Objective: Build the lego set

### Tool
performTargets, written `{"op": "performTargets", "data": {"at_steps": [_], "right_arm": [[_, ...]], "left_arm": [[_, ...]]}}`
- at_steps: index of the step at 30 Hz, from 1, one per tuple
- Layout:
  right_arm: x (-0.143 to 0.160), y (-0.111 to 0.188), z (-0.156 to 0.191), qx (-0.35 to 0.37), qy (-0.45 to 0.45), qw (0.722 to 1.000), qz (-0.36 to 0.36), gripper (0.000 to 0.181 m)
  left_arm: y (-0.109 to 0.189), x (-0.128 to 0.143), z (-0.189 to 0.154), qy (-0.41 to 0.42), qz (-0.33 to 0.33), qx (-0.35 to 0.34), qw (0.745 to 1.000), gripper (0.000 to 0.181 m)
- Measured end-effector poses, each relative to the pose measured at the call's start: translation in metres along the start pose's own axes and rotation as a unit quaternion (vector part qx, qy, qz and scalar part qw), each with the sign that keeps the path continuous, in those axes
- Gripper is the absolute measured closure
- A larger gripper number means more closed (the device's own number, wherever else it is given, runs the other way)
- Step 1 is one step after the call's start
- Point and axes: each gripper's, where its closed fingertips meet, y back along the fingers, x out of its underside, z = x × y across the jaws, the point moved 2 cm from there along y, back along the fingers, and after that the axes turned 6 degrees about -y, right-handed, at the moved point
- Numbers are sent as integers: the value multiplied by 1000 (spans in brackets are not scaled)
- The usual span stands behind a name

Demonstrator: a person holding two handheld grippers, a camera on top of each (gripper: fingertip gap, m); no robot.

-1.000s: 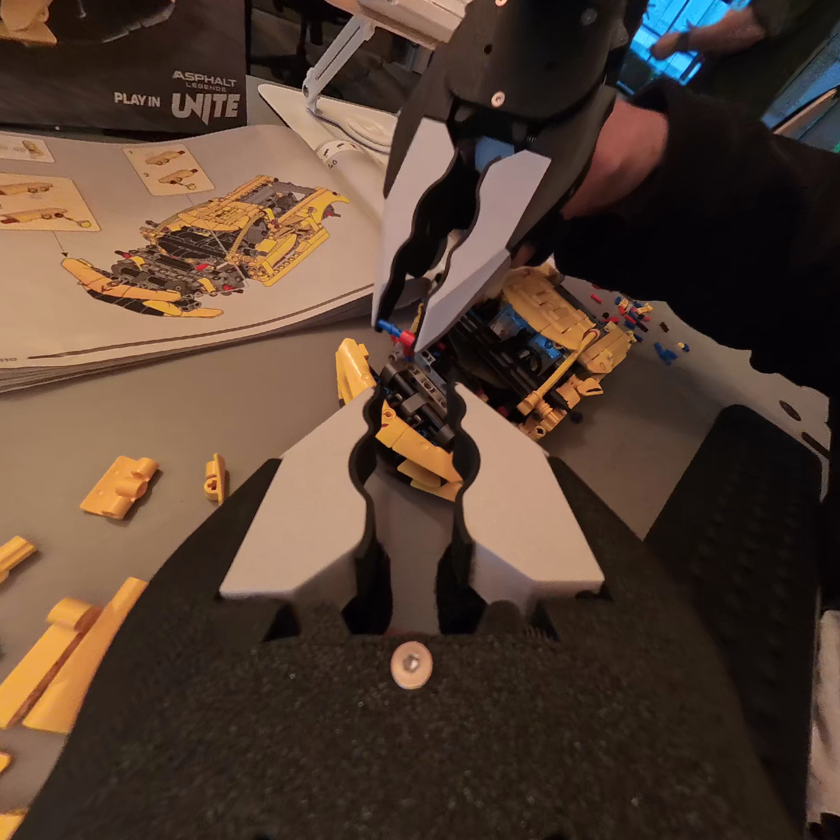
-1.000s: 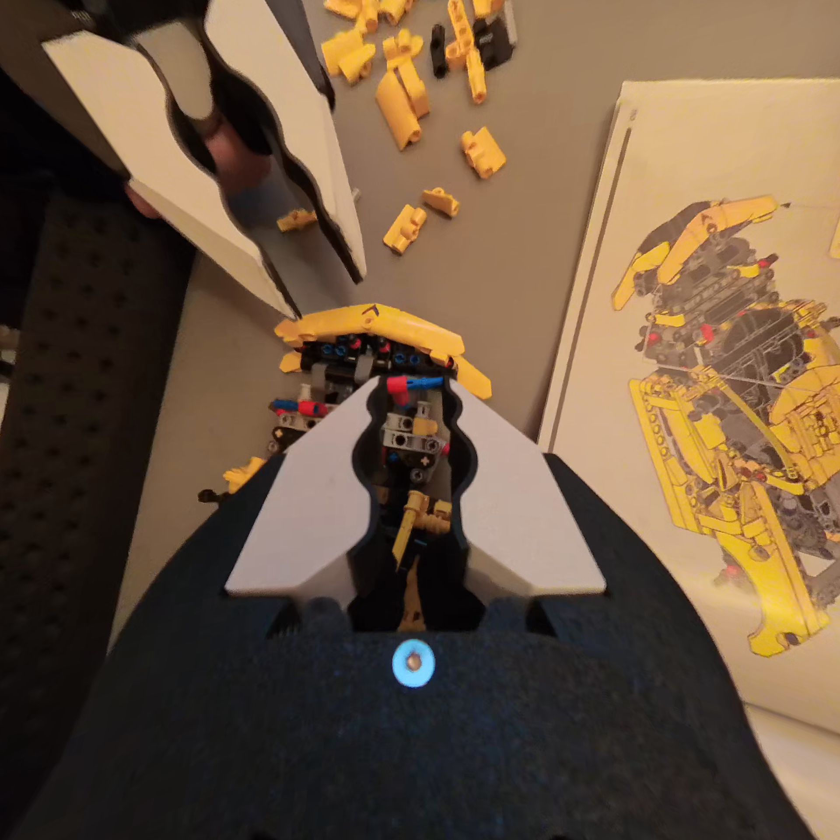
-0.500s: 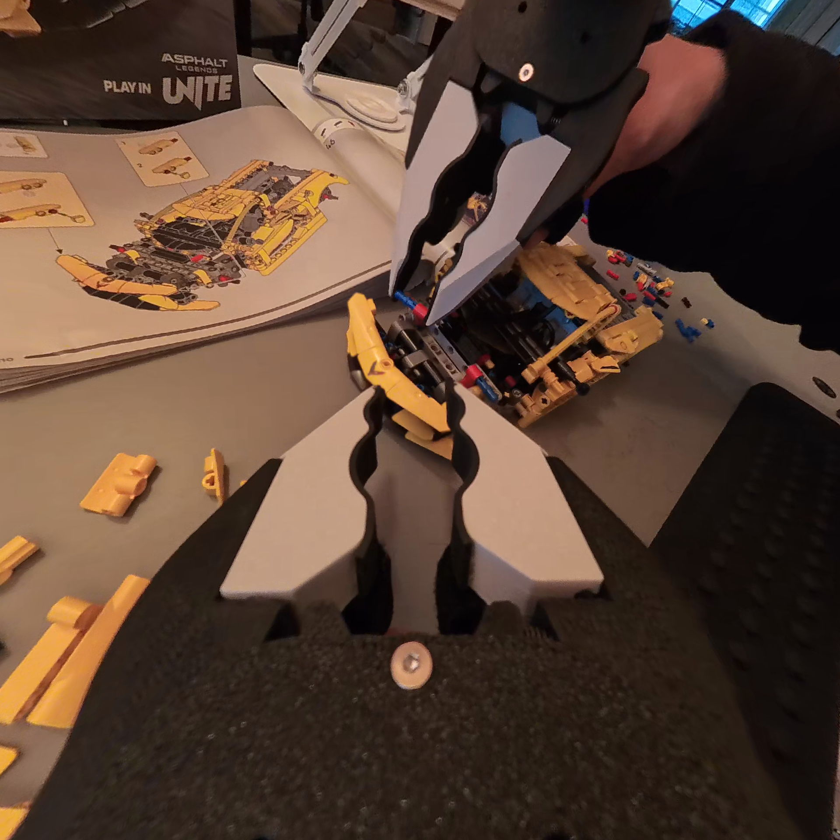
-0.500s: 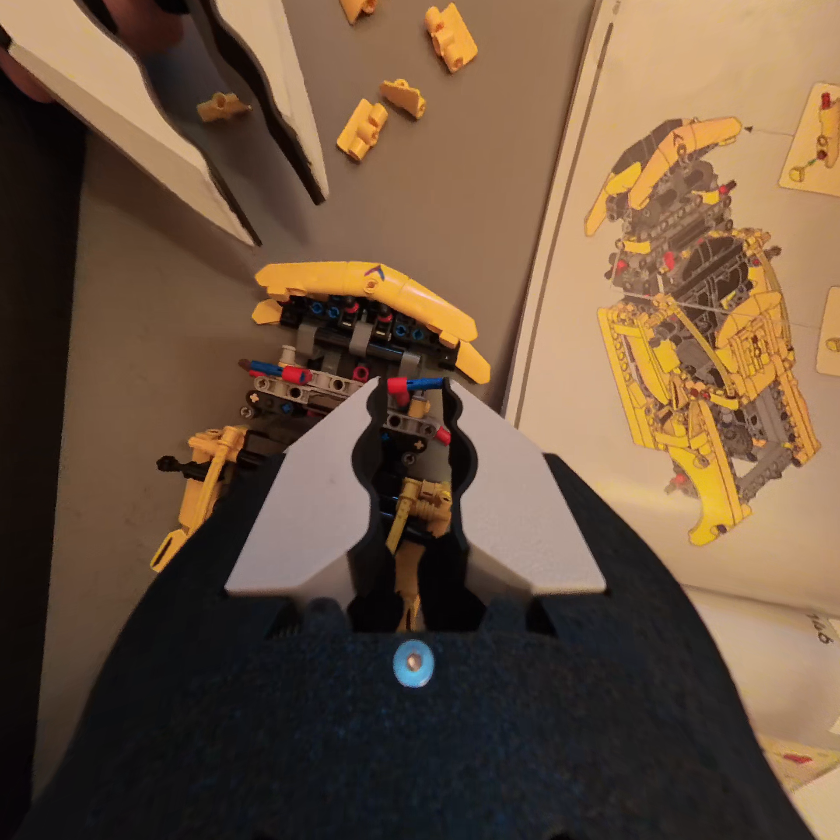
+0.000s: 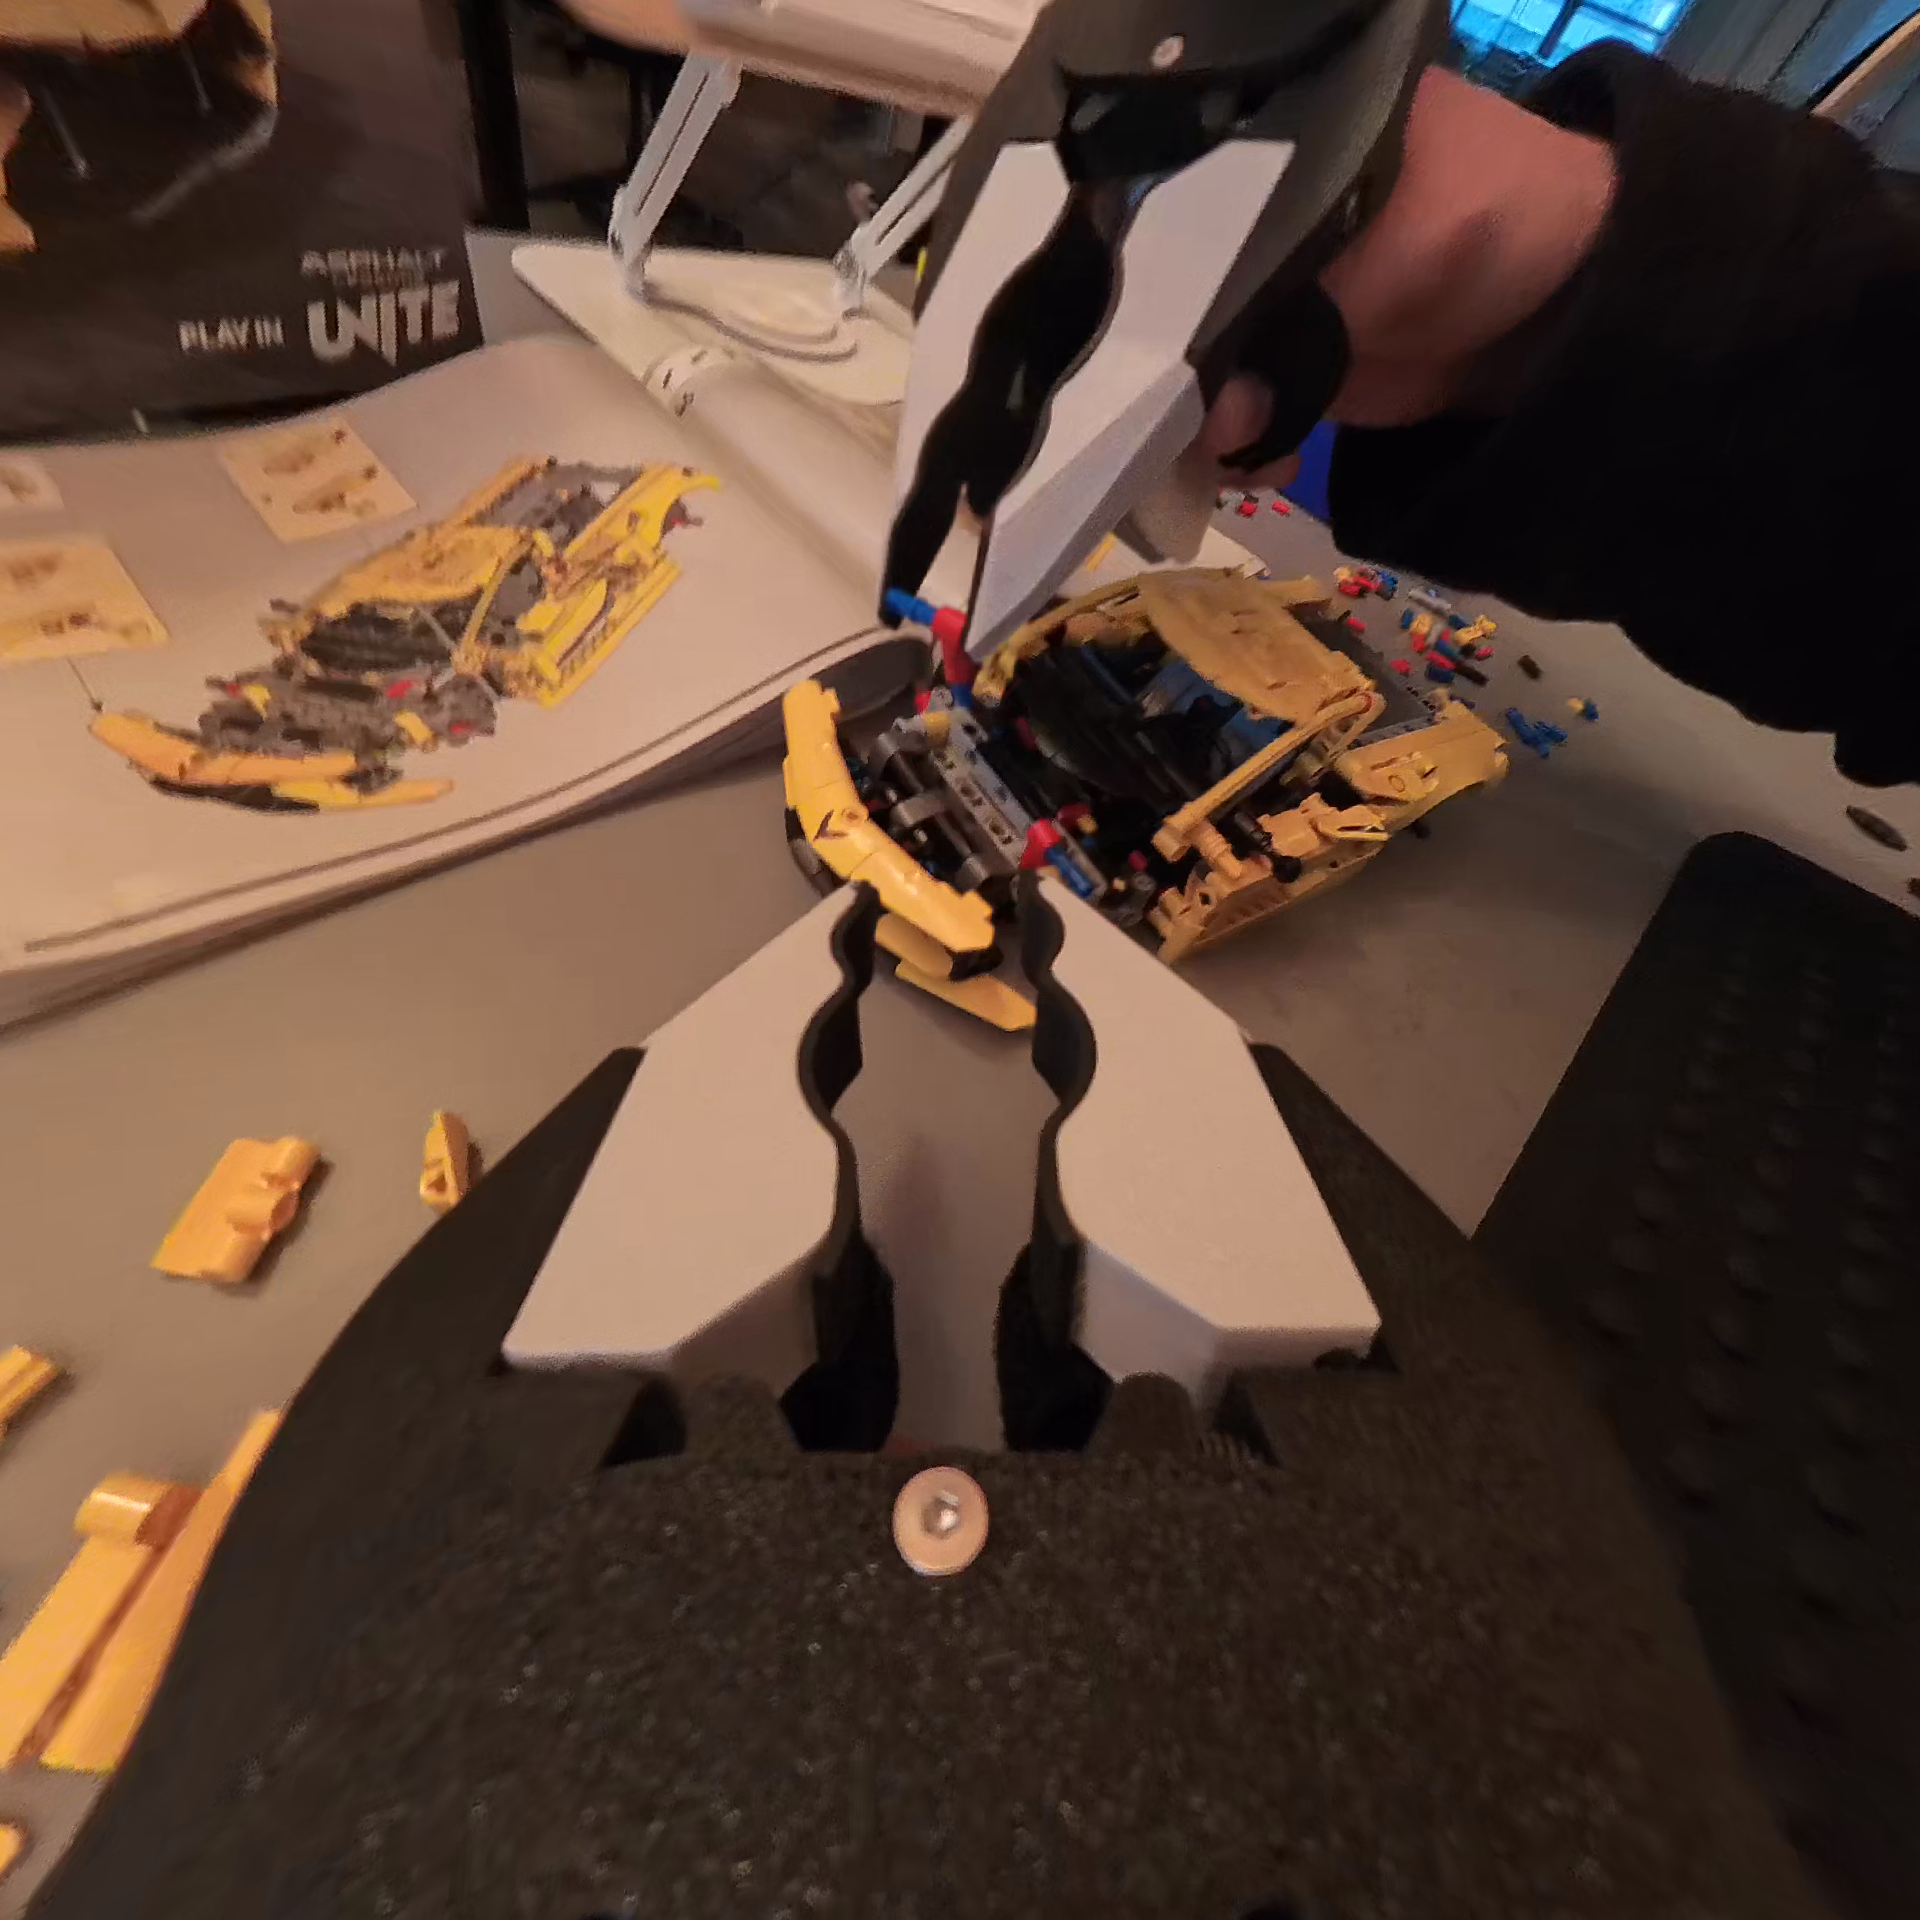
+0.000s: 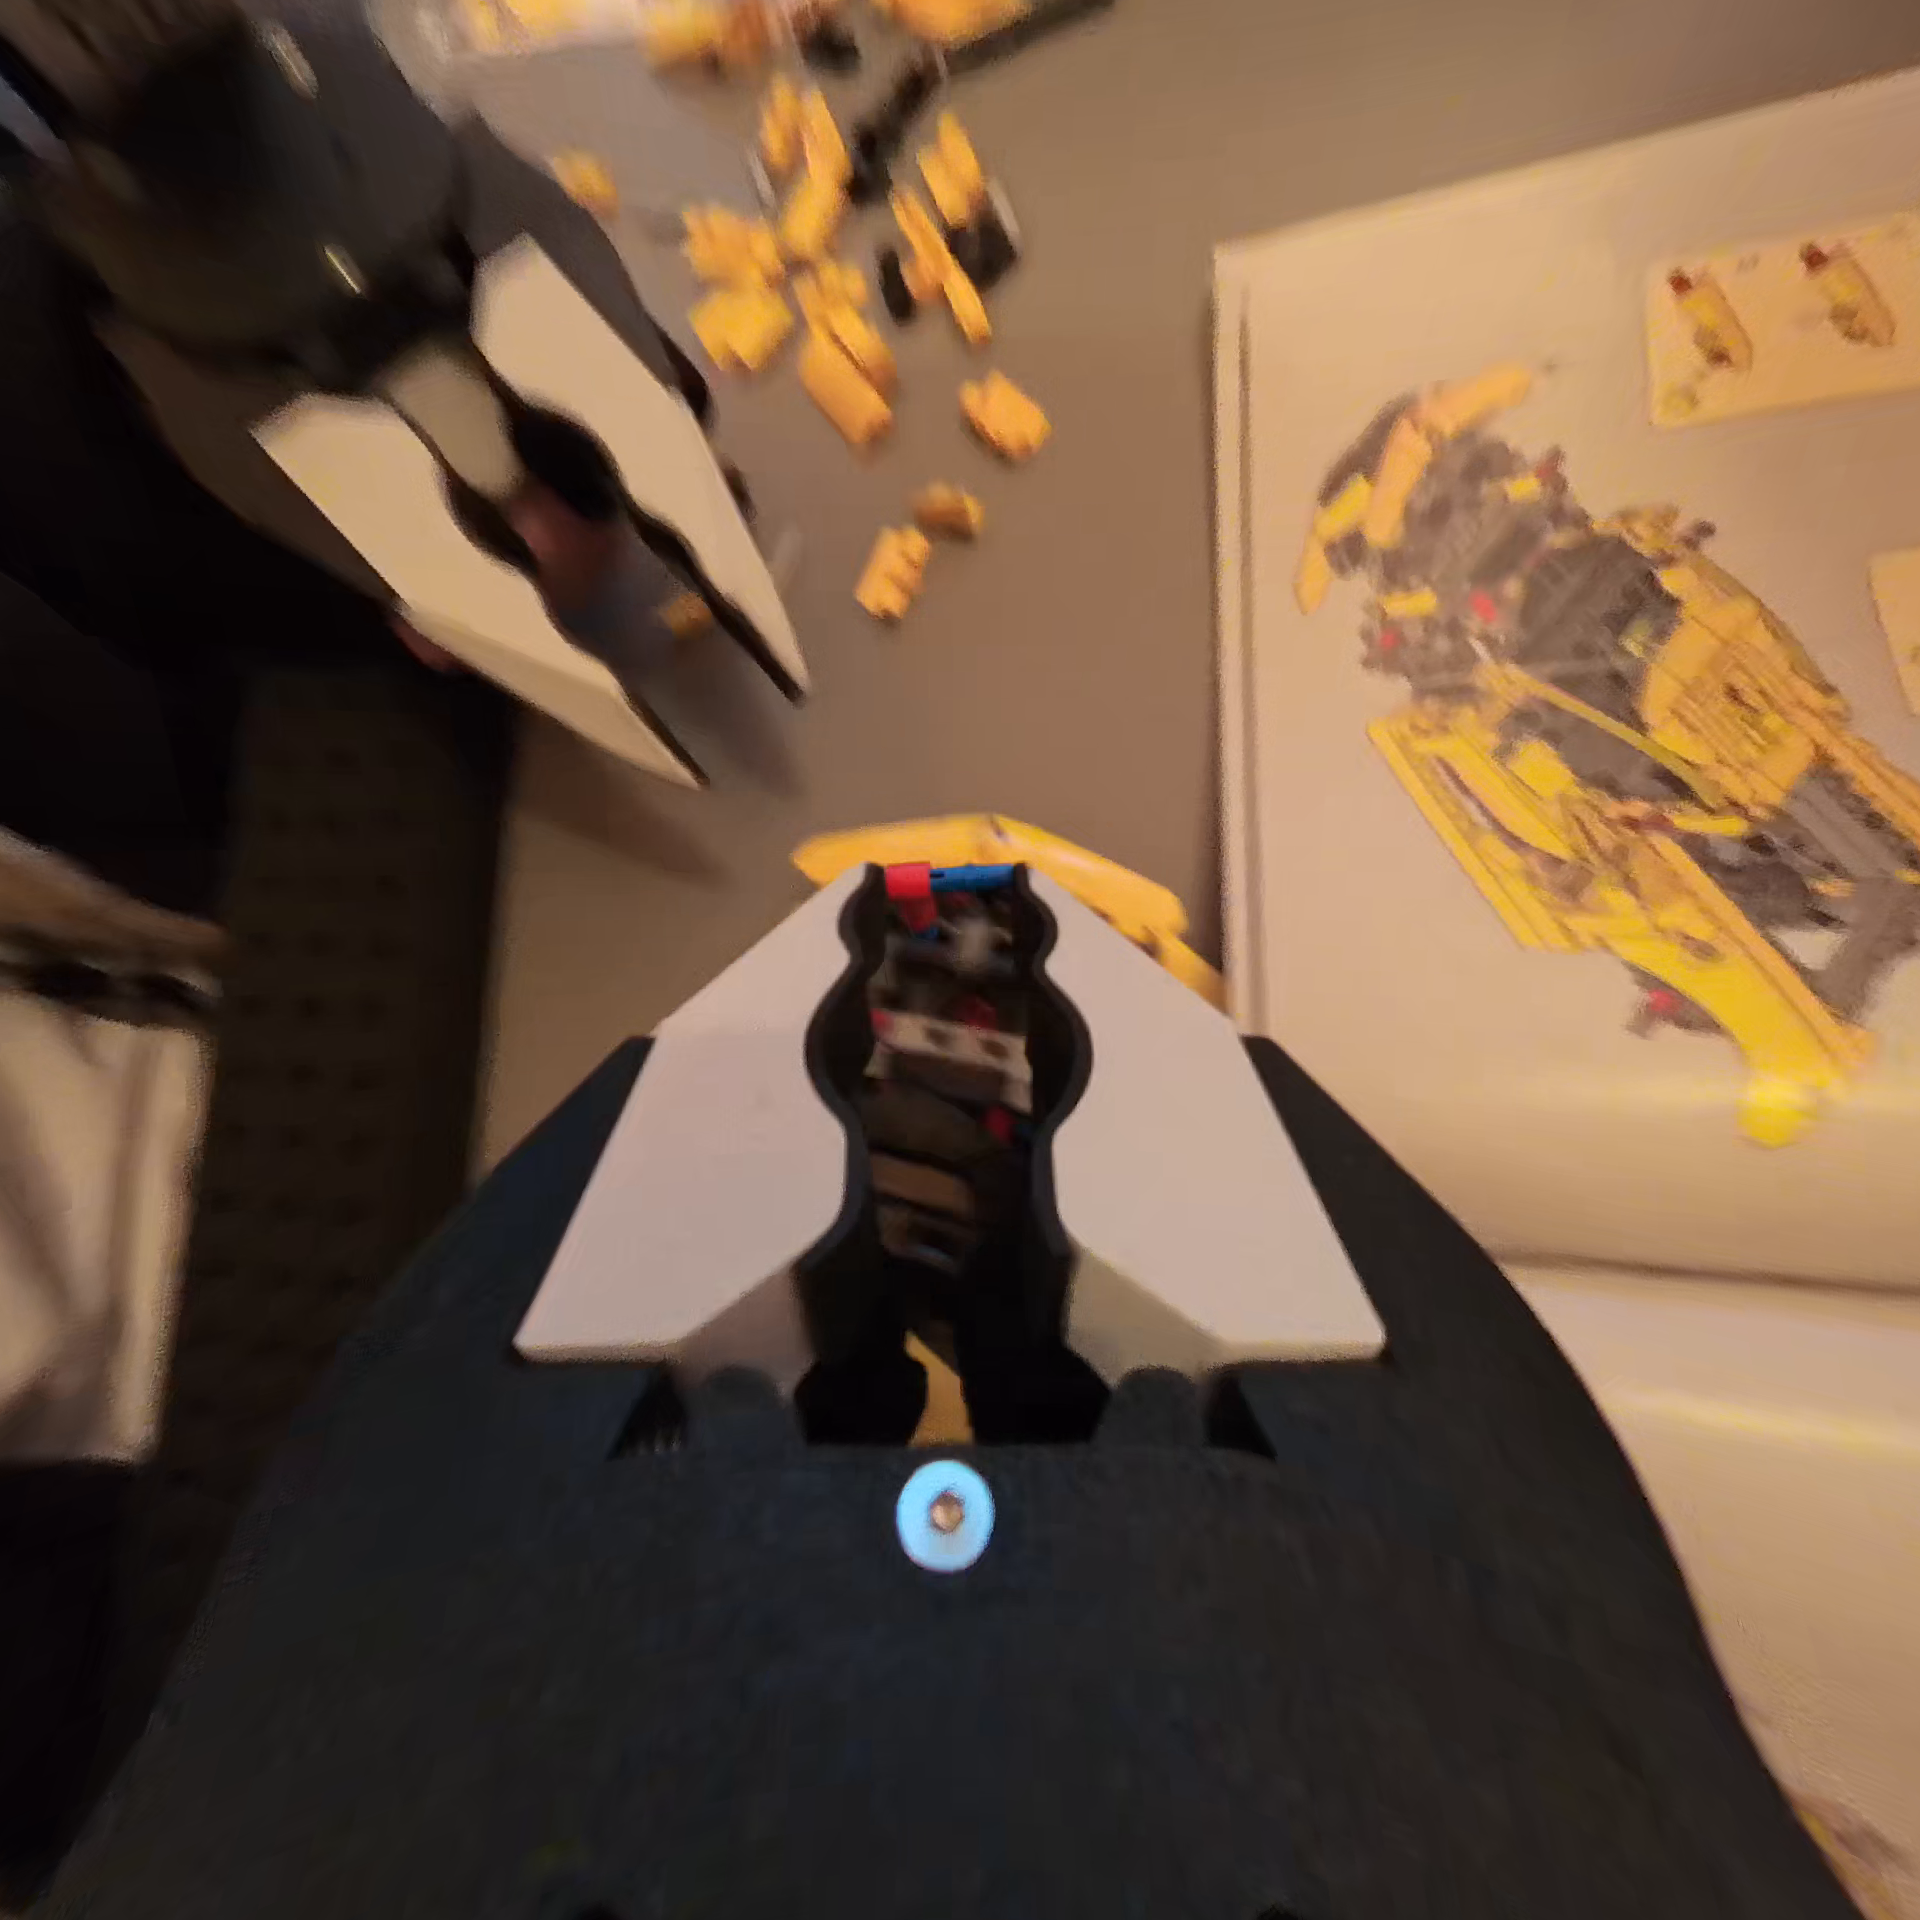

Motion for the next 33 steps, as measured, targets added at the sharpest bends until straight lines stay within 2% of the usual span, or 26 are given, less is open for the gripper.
{"op": "performTargets", "data": {"at_steps": [2,4,6,8,9,12,17,20,24,29,31,33], "right_arm": [[-17,-4,27,-48,-37,997,-45,158],[-27,-11,44,-67,-68,993,-75,158],[-37,-17,57,-92,-104,984,-114,158],[-41,-19,65,-115,-121,977,-135,158],[-42,-19,66,-114,-123,976,-141,158],[-39,-17,66,-97,-102,981,-136,158],[-27,-14,70,-51,-16,994,-97,158],[-24,-12,67,-33,-23,995,-86,158],[-22,-10,70,-70,-64,991,-93,158],[-21,-8,72,-94,-81,988,-96,158],[-21,-7,72,-95,-63,989,-97,157],[-23,-3,71,-68,-1,992,-107,150]], "left_arm": [[3,-12,-4,-39,-27,-20,999,154],[7,-22,-7,-73,-54,-38,995,154],[8,-24,-8,-83,-54,-48,994,155],[10,-24,-10,-85,-56,-43,994,164],[11,-25,-12,-88,-58,-39,994,176],[14,-25,-6,-122,-56,-76,988,178],[9,-20,-13,-167,-37,-74,982,177],[10,-21,-13,-165,-40,-73,983,175],[10,-23,-15,-181,-43,-77,980,169],[11,-25,-21,-215,-49,-75,973,178],[11,-25,-23,-215,-51,-65,973,178],[12,-24,-24,-199,-54,-52,977,179]]}}
